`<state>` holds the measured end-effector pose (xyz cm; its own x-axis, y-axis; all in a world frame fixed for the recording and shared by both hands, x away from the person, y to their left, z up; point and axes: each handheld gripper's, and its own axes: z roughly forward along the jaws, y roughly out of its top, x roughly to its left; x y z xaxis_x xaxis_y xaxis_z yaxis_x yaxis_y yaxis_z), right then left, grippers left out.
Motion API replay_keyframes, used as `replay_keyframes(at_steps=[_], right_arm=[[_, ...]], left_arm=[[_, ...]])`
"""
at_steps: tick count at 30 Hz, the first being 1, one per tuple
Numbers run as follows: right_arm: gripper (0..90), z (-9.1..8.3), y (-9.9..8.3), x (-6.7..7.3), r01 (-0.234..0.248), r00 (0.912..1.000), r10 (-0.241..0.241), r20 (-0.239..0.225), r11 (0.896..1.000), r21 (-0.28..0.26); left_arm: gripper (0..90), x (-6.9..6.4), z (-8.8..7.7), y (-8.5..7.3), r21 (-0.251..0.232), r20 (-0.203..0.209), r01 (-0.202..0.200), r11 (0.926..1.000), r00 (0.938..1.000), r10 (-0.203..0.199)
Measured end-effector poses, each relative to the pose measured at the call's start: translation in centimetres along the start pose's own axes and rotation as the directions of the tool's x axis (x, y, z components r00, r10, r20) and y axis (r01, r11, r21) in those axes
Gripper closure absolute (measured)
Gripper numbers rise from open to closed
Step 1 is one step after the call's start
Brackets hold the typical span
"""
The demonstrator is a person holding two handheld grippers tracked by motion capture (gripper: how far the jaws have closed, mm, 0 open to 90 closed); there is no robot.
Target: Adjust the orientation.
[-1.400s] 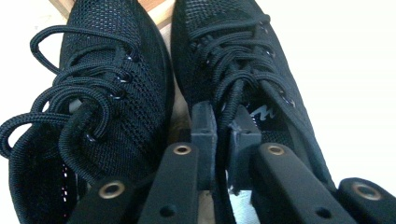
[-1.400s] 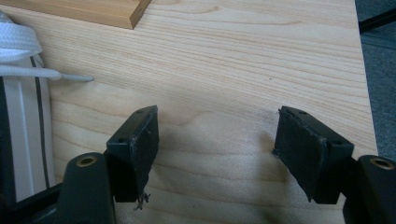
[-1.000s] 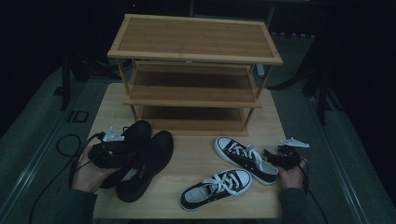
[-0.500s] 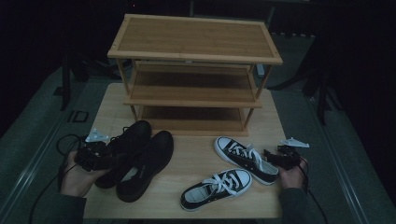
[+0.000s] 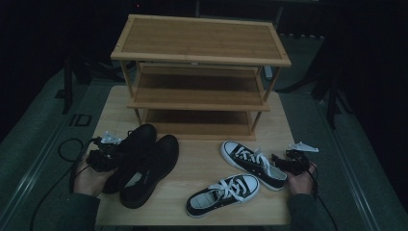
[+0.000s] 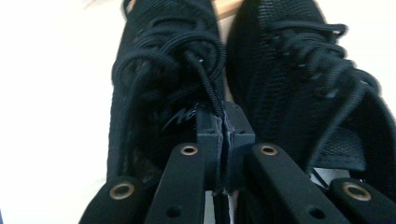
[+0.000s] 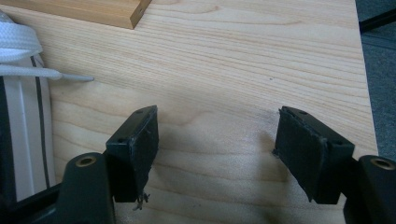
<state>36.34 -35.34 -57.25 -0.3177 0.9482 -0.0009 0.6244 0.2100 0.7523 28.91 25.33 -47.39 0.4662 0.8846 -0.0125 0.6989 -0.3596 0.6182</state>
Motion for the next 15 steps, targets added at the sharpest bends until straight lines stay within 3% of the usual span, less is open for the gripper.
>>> replay_keyframes(at_steps=[7, 13, 15], right_arm=[[29.9, 0.0, 0.0, 0.01, 0.0, 1.0, 0.0, 0.0, 1.0, 0.0], [29.9, 0.0, 0.0, 0.0, 0.0, 1.0, 0.0, 0.0, 1.0, 0.0], [29.9, 0.0, 0.0, 0.01, 0.0, 1.0, 0.0, 0.0, 1.0, 0.0]], left_arm=[[87.7, -0.66, -0.02, 0.41, -0.046, 0.011, -0.077, 0.996, 0.997, 0.077], [86.4, -0.14, 0.25, 0.28, -0.035, 0.071, -0.034, 0.9988, 0.9968, 0.036], [80.7, 0.18, 0.2, 0.05, -0.035, 0.115, -0.009, 0.9994, 0.9932, 0.013]])
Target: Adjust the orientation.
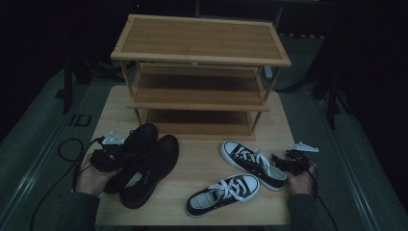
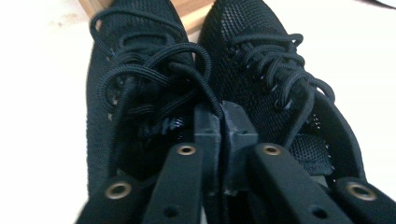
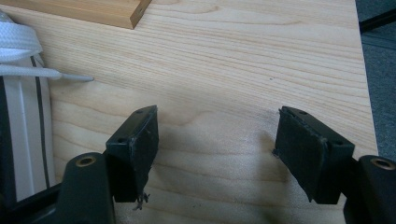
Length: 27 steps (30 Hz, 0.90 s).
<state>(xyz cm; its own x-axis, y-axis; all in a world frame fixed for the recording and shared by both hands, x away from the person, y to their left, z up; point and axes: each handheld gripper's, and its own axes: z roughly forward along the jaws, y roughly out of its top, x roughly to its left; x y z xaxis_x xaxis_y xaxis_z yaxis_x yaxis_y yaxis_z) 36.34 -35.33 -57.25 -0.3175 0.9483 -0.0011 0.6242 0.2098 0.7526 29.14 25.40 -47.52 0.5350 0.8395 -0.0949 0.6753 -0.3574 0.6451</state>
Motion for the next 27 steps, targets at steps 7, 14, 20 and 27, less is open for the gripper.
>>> replay_keyframes(at_steps=[7, 14, 20, 27], right_arm=[[29.9, 0.0, 0.0, 0.0, 0.0, 1.0, 0.0, 0.0, 1.0, 0.0], [29.9, 0.0, 0.0, 0.0, 0.0, 1.0, 0.0, 0.0, 1.0, 0.0], [29.9, 0.0, 0.0, 0.0, 0.0, 1.0, 0.0, 0.0, 1.0, 0.001], [29.8, 0.0, 0.0, 0.0, 0.0, 1.0, 0.0, -0.001, 1.0, 0.0]], left_arm=[[53.5, 0.7, -1.1, -0.4, -0.04, 0.115, 0.06, 0.9974, 0.9919, -0.055], [37.3, -0.1, -1.0, -0.6, -0.033, 0.137, 0.038, 0.9987, 0.9901, -0.033], [46.0, -1.0, -0.3, -0.3, 0.052, 0.011, -0.033, 0.9981, 0.9994, 0.032], [55.1, -1.5, 0.8, 0.0, 0.107, -0.067, -0.051, 0.9929, 0.996, 0.058]])
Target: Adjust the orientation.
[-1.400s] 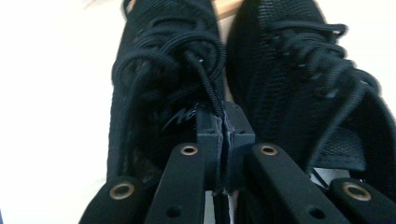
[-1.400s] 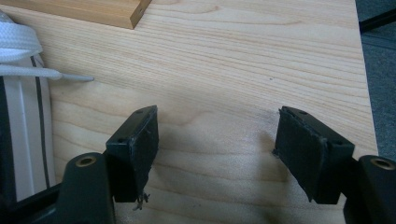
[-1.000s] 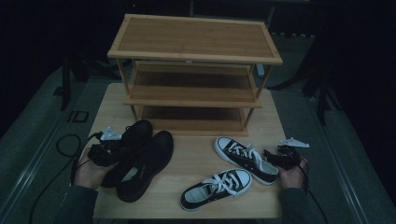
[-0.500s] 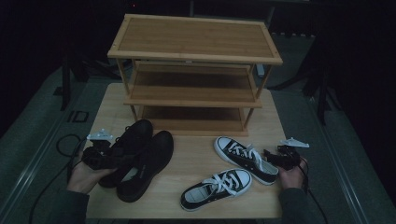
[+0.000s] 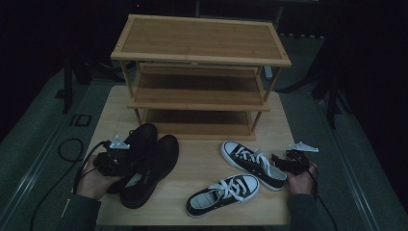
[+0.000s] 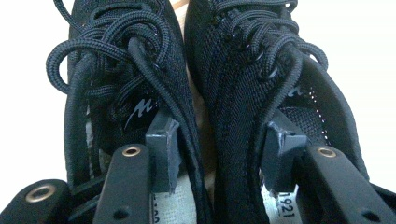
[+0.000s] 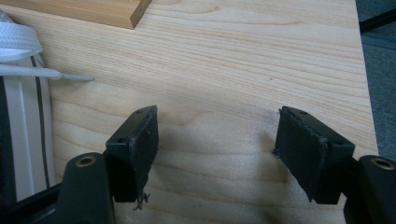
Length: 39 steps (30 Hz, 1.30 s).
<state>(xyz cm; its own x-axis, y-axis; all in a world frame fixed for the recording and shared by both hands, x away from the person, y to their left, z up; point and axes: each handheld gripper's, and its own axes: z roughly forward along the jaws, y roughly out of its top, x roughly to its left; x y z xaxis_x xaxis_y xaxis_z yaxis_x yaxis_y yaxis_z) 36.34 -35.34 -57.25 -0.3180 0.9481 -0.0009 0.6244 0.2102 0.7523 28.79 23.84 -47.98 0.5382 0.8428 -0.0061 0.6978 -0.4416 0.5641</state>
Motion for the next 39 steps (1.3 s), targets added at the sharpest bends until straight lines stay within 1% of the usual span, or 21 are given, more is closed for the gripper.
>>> replay_keyframes(at_steps=[2, 5, 7, 8, 9, 10, 11, 12, 13, 16, 19, 21, 25, 29, 35, 39], right_arm=[[29.8, 0.0, 0.0, 0.0, 0.0, 1.0, 0.0, 0.0, 1.0, 0.0], [29.8, 0.0, 0.0, 0.0, 0.0, 1.0, 0.0, 0.0, 1.0, 0.0], [29.8, 0.0, 0.0, 0.0, 0.0, 1.0, 0.0, 0.0, 1.0, 0.0], [29.8, 0.0, 0.0, 0.0, 0.0, 1.0, 0.0, -0.001, 1.0, 0.0], [29.8, 0.0, 0.0, 0.0, 0.0, 1.0, 0.0, -0.001, 1.0, 0.0], [29.8, 0.0, 0.0, 0.0, 0.0, 1.0, 0.0, 0.0, 1.0, 0.0], [29.8, 0.0, 0.0, 0.0, 0.0, 1.0, 0.0, 0.0, 1.0, 0.0], [29.8, 0.0, 0.0, 0.0, 0.0, 1.0, 0.0, -0.001, 1.0, 0.0], [29.8, 0.0, 0.0, 0.0, 0.0, 1.0, 0.0, -0.001, 1.0, 0.0], [29.7, 0.0, 0.0, 0.0, 0.0, 1.0, 0.0, -0.001, 1.0, 0.0], [29.7, 0.0, 0.0, 0.0, 0.0, 1.0, 0.0, -0.001, 1.0, 0.0], [29.8, 0.0, 0.0, 0.0, 0.0, 1.0, 0.0, 0.0, 1.0, 0.0], [29.7, 0.0, 0.0, 0.0, 0.0, 1.0, 0.0, -0.001, 1.0, 0.0], [29.8, 0.0, 0.0, 0.0, 0.0, 1.0, 0.0, 0.0, 1.0, 0.0], [29.7, 0.0, 0.0, 0.0, 0.0, 1.0, 0.0, -0.001, 1.0, 0.0], [29.7, 0.0, 0.0, 0.0, 0.0, 1.0, 0.0, -0.001, 1.0, 0.0]], left_arm=[[56.8, 0.0, 0.2, 0.2, 0.016, -0.014, 0.014, 0.9998, 0.9998, -0.014], [61.4, 0.0, 0.8, 0.5, 0.049, -0.025, 0.017, 0.9987, 0.9996, -0.015], [62.0, 0.0, 1.2, 0.7, 0.079, -0.021, 0.024, 0.9966, 0.9995, -0.023], [64.1, 0.0, 1.5, 0.7, 0.095, -0.027, 0.026, 0.9951, 0.9993, -0.024], [64.1, 0.0, 1.6, 0.8, 0.099, -0.023, 0.026, 0.9948, 0.9995, -0.023], [71.1, 0.0, 1.7, 0.8, 0.101, -0.018, 0.022, 0.9946, 0.9996, -0.021], [71.1, -0.1, 1.6, 0.8, 0.101, -0.018, 0.018, 0.9947, 0.9997, -0.016], [76.8, -0.3, 1.6, 0.8, 0.101, -0.027, 0.01, 0.9948, 0.9996, -0.007], [76.8, -0.3, 1.6, 0.8, 0.102, -0.032, 0.009, 0.9947, 0.9995, -0.006], [84.7, -0.5, 1.5, 0.9, 0.106, -0.064, 0.011, 0.9943, 0.9979, -0.004], [85.2, -0.6, 1.5, 0.8, 0.097, -0.07, 0.013, 0.9952, 0.9976, -0.006], [85.4, -0.6, 1.5, 0.8, 0.09, -0.067, 0.02, 0.9958, 0.9976, -0.014], [85.7, -0.8, 1.4, 0.7, 0.081, -0.073, 0.015, 0.9966, 0.9973, -0.009], [85.7, -1.1, 1.3, 0.9, 0.08, -0.075, 0.002, 0.9968, 0.9971, 0.004], [85.7, -1.5, 1.0, 1.4, 0.056, -0.073, 0.009, 0.9984, 0.9973, -0.005], [85.6, -1.8, 1.0, 2.1, 0.053, -0.075, 0.001, 0.9986, 0.9972, 0.003]])
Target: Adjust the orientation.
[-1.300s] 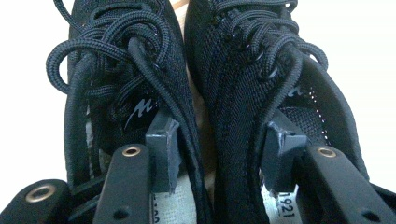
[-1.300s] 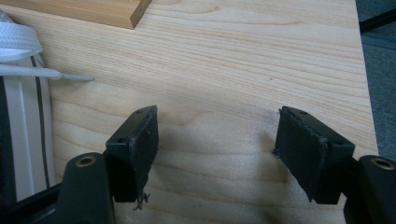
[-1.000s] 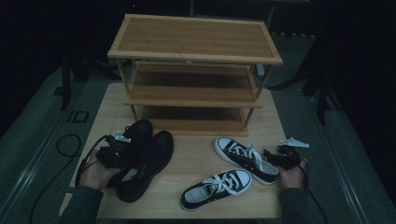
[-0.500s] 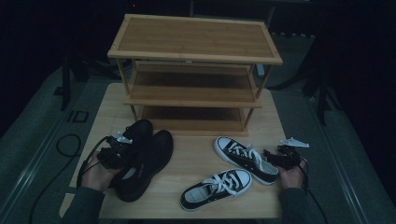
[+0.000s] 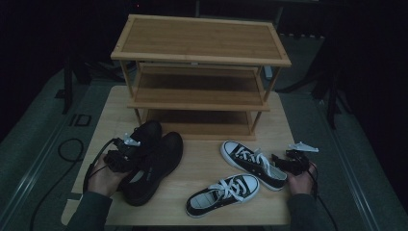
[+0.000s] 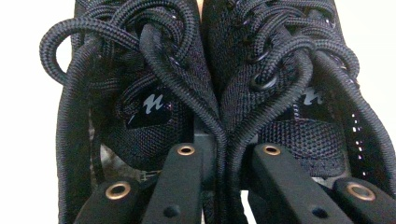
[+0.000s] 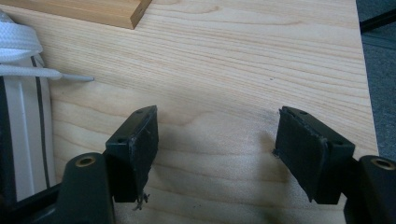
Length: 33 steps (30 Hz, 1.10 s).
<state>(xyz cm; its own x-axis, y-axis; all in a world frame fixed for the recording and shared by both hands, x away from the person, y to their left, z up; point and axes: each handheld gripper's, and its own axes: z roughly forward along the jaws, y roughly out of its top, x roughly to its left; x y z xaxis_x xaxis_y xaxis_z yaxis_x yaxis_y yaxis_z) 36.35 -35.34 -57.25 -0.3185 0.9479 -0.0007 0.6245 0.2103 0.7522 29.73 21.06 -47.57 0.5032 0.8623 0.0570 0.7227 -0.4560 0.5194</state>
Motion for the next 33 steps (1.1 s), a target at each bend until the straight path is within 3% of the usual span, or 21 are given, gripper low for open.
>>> replay_keyframes(at_steps=[11, 33], right_arm=[[29.7, 0.0, 0.0, 0.0, 0.0, 1.0, 0.0, 0.0, 1.0, 0.0], [29.9, 0.0, 0.0, 0.0, 0.0, 1.0, 0.0, 0.0, 1.0, 0.0]], left_arm=[[85.5, -0.8, 0.3, 2.5, -0.027, 0.008, 0.011, 0.9996, 0.9999, -0.011], [85.5, -4.0, 3.1, 8.2, -0.026, 0.007, -0.057, 0.998, 0.9983, 0.057]])
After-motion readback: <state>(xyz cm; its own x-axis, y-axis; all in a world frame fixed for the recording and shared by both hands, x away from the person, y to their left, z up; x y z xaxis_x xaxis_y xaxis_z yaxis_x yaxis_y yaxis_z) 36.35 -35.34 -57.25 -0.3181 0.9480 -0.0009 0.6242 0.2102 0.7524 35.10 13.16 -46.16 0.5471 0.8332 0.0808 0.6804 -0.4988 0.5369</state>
